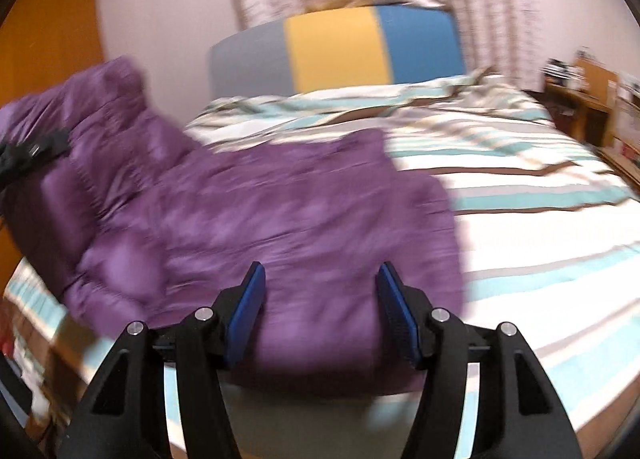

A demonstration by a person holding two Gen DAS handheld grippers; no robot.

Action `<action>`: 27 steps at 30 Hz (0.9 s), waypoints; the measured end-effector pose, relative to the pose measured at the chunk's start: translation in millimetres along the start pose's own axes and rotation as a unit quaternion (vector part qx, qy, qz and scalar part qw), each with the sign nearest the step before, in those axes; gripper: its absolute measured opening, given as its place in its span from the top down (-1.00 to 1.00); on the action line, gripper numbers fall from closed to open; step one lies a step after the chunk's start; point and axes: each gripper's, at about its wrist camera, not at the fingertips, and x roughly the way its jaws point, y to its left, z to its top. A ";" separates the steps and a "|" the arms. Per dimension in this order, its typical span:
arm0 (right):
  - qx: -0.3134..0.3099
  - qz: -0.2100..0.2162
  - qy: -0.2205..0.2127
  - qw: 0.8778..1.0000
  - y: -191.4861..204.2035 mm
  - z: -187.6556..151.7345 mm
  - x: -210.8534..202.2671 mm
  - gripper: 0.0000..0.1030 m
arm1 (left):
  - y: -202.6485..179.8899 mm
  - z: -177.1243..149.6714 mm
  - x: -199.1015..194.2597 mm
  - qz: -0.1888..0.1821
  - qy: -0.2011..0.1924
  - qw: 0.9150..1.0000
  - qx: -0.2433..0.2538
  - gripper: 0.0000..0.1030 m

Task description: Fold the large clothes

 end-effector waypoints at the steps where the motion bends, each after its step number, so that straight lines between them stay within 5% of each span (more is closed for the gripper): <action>1: 0.006 -0.012 -0.002 1.000 -8.4 2.5 -1.7 -0.19 | -3.9 1.3 1.1 -0.001 -0.001 1.000 0.005 0.56; 11: 0.051 -0.145 0.009 0.988 -71.5 6.7 -9.5 -0.19 | -53.2 2.2 18.4 -0.002 0.004 0.997 0.081 0.56; 27: 0.041 -0.199 0.019 0.979 -90.6 6.2 -7.4 -0.19 | -114.5 -19.4 43.6 -0.052 0.031 0.987 0.147 0.56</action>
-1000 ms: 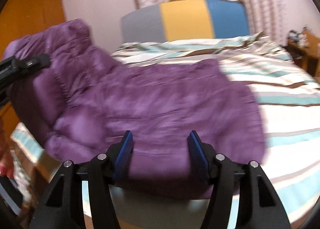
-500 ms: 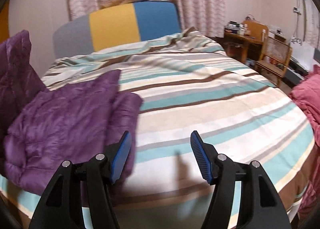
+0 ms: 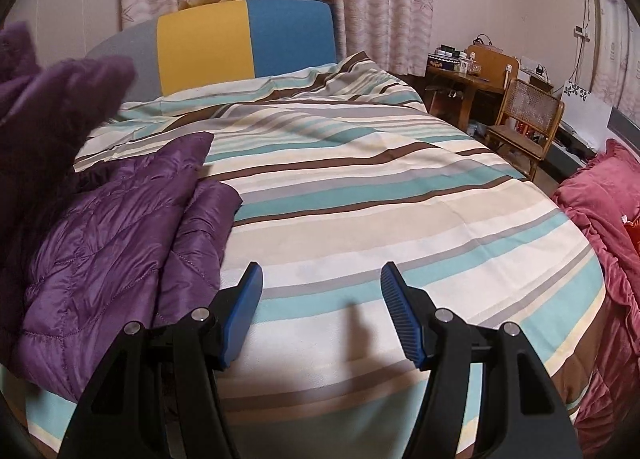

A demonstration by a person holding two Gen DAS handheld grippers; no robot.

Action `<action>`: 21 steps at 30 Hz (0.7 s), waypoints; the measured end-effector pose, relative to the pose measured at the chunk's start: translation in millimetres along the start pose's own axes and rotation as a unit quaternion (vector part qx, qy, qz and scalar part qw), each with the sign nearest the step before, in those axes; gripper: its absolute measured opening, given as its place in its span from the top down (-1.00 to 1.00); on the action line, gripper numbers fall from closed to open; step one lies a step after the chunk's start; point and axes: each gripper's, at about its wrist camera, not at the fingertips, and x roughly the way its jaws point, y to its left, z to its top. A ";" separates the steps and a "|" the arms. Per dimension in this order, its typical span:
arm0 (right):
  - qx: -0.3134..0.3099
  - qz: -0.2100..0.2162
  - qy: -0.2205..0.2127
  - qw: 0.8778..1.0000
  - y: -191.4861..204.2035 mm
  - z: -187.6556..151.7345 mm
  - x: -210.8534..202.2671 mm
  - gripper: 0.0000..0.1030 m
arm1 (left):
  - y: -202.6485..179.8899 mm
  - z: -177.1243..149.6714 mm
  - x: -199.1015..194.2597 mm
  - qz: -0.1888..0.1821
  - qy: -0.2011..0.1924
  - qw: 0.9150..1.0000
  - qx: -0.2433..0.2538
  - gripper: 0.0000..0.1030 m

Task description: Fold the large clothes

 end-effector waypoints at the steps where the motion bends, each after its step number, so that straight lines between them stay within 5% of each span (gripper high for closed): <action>1: 0.001 -0.001 0.000 1.000 -0.1 -0.3 -0.4 -0.19 | -3.8 -0.8 2.6 -0.004 0.002 1.000 0.004 0.56; 21: 0.032 -0.024 0.013 0.999 -24.4 1.9 5.7 -0.19 | -66.9 -25.4 45.8 -0.033 0.057 0.995 0.069 0.54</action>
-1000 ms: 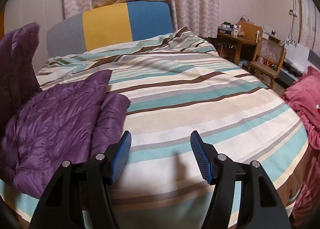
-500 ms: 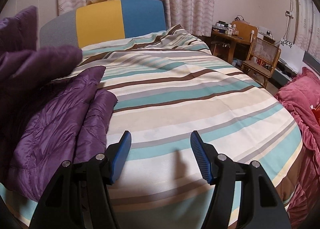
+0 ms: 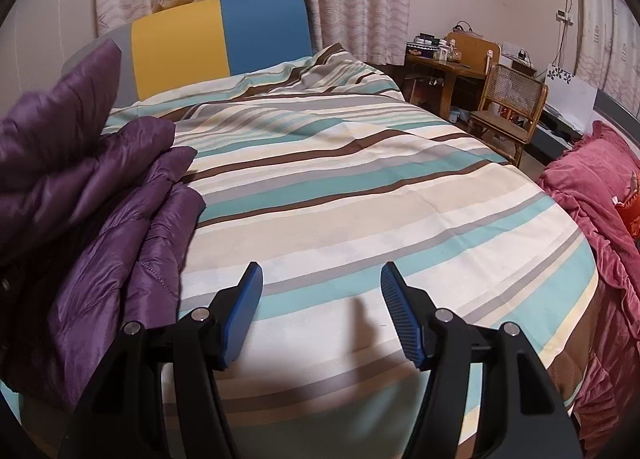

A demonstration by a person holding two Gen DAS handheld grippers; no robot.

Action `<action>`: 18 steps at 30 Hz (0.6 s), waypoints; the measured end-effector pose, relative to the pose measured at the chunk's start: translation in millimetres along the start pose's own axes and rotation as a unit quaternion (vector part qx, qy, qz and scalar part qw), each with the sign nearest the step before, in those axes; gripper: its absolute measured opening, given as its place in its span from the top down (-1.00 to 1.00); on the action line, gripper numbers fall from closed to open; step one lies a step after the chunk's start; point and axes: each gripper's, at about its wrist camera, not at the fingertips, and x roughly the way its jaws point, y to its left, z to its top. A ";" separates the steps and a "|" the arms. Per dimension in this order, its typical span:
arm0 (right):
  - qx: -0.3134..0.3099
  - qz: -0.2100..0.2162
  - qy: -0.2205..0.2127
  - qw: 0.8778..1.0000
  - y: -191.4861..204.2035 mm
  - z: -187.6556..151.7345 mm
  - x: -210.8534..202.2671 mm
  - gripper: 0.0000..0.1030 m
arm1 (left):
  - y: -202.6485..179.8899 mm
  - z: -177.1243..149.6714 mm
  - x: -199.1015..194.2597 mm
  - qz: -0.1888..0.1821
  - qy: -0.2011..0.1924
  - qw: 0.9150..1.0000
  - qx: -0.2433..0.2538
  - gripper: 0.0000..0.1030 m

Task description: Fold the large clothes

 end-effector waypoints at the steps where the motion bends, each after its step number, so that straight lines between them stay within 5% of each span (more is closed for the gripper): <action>1: 0.001 -0.001 0.001 1.000 -0.9 -0.2 0.3 -0.19 | -1.9 -1.7 1.9 -0.001 0.002 1.000 0.001 0.54; 6: 0.007 0.000 0.004 1.000 -3.2 -0.3 1.4 -0.19 | -10.0 -8.4 9.1 -0.006 0.007 1.000 0.010 0.49; 11: 0.009 0.004 0.007 1.000 -4.4 -0.6 1.8 -0.19 | -20.7 -12.9 6.7 -0.069 0.010 0.997 0.023 -0.37; 18: 0.011 0.008 0.003 1.000 -3.3 0.2 -0.3 -0.19 | -7.0 -16.3 -12.4 -0.154 -0.003 0.988 -0.021 -0.37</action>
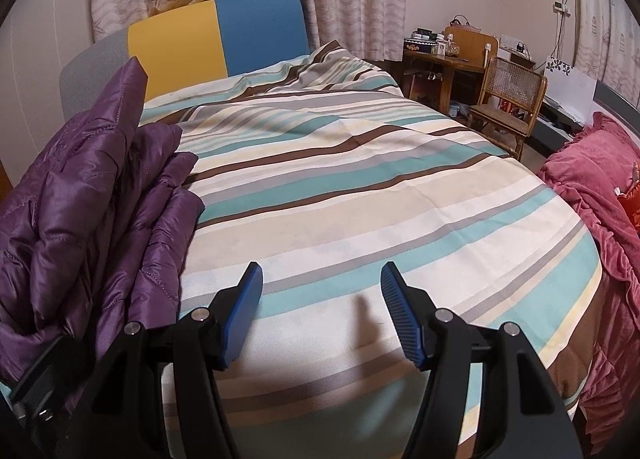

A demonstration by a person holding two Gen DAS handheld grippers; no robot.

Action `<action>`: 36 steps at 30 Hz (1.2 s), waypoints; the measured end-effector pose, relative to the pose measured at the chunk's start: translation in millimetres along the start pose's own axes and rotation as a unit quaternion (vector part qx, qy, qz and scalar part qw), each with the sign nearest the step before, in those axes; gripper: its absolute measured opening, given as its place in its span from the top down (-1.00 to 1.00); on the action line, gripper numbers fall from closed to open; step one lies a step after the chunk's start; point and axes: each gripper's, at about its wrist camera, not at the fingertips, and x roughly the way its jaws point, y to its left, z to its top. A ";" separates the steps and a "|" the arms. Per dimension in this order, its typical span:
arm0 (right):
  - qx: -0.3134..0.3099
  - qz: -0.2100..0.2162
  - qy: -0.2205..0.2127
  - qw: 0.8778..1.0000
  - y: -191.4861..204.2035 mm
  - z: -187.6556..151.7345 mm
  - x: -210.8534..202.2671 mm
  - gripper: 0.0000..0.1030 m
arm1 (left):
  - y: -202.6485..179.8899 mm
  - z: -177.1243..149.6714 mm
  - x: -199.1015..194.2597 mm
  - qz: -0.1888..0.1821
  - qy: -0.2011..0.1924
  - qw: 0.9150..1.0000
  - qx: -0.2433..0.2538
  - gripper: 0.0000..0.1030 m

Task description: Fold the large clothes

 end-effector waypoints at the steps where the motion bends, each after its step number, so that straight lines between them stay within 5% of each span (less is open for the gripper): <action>1: -0.001 0.000 0.001 1.000 1.0 -0.4 0.5 -0.19 | 0.2 -0.6 -1.5 -0.007 0.000 1.000 -0.004 -0.38; 11: -0.016 0.002 -0.002 1.000 7.7 -2.8 -4.9 -0.19 | 18.7 -6.6 -16.1 -0.122 0.007 0.991 -0.061 -0.38; 16: -0.016 0.003 -0.003 1.000 8.9 -3.4 -5.2 -0.19 | 31.4 -2.4 -44.8 -0.133 -0.020 0.985 -0.112 -0.38; 19: -0.019 0.005 -0.003 1.000 9.7 -4.0 -5.4 -0.20 | 37.5 -0.6 -61.6 -0.131 -0.037 0.983 -0.122 -0.58; 27: -0.025 0.008 -0.004 1.000 12.7 -5.6 -8.7 -0.20 | 80.0 -4.8 -85.3 -0.059 -0.076 0.978 -0.185 -0.58; 34: -0.033 0.010 -0.002 0.999 14.2 -7.8 -8.0 -0.21 | 145.7 -18.8 -88.3 0.055 -0.078 0.949 -0.299 -0.65; 36: -0.035 0.011 0.000 0.999 15.4 -9.2 -7.4 -0.21 | 155.4 -20.0 -76.6 0.070 -0.056 0.948 -0.305 -0.65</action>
